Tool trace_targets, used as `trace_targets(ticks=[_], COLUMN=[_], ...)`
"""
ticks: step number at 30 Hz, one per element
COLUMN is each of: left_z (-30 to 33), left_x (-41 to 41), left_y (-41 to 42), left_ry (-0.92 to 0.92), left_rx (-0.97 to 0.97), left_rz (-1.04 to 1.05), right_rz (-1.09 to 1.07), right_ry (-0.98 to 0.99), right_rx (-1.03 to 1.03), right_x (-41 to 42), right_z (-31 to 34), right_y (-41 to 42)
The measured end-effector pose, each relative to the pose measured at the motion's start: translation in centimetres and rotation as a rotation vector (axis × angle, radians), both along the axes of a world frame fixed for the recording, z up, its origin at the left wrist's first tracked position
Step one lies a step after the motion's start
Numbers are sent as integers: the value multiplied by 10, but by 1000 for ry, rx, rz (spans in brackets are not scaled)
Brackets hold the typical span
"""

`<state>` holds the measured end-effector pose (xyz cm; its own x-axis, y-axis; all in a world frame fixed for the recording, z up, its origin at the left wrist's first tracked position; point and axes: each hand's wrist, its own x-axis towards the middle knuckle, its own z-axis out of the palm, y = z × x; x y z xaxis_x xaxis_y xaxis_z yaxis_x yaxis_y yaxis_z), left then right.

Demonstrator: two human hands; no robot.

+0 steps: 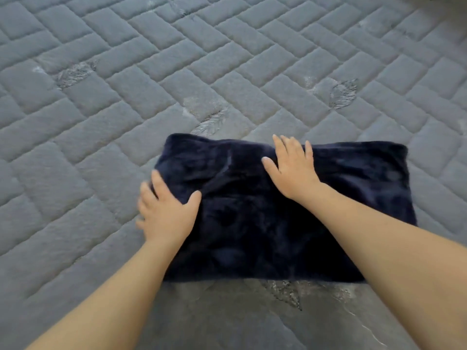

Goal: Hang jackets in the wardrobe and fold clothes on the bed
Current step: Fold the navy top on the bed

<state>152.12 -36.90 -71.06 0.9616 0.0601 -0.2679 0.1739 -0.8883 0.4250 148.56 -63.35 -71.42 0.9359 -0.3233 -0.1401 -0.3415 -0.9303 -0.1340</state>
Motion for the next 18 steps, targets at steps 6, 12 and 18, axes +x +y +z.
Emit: trace_targets(ticks=[6,12,18], left_z=[9,0,-6], left_x=[-19,-33,-41], left_y=[62,58,56], left_ry=[530,735,850], left_rx=[-654,-771,-936], left_rz=[216,291,443], right_rz=[958,1389,1295], right_ry=[25,600,723], right_rx=[-249,-742,-811], right_x=[85,132,129], right_z=[31,32,33], right_y=[117,202,227])
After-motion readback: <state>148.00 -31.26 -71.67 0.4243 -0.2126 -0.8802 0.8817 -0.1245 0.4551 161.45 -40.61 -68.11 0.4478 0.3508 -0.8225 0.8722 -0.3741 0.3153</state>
